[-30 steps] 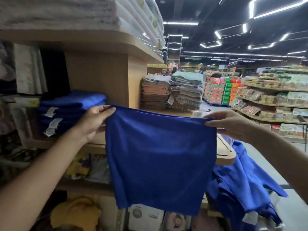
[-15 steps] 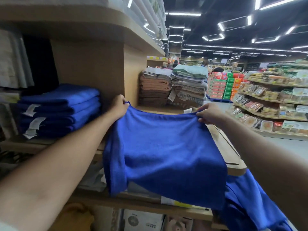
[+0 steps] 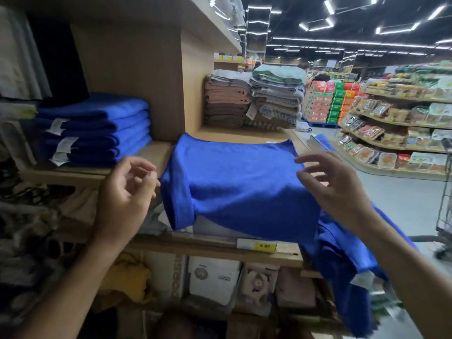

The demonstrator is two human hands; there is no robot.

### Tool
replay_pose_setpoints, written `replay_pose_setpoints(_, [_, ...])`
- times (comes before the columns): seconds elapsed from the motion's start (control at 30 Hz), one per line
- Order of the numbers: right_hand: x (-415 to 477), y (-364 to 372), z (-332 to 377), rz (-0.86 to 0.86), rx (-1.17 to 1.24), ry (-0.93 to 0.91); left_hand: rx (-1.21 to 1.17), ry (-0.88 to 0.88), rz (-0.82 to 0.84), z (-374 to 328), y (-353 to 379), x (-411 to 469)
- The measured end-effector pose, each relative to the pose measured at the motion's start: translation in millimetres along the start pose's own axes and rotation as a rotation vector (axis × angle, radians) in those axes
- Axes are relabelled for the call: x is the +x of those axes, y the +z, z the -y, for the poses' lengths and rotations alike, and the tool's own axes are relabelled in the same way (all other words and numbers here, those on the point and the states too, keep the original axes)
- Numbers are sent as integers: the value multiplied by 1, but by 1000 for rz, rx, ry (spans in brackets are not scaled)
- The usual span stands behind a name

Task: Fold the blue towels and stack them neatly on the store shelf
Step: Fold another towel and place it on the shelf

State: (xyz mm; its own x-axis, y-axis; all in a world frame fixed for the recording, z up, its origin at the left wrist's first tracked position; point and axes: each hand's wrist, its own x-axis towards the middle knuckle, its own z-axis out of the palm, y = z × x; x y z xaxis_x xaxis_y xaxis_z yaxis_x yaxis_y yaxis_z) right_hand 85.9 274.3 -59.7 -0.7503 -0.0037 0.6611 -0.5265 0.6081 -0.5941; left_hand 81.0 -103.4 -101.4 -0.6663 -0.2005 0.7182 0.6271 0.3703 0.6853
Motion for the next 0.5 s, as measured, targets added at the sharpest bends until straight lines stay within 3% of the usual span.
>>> replay_pose_setpoints(0.13, [-72,5,2,-153,52,-25,-113,-416,-6,0,3,-70])
replay_pose_setpoints(0.27, [-113,25,-17,-304,153,257,-431,-856,154,-4,19,-85])
replay_pose_setpoints(0.4, [-115,39,-32,-156,484,585,-813,-1118,206,-16,27,-78])
replay_pose_setpoints(0.5, [-111,41,-34,-68,645,657,-939,-1186,163,-15,26,-72])
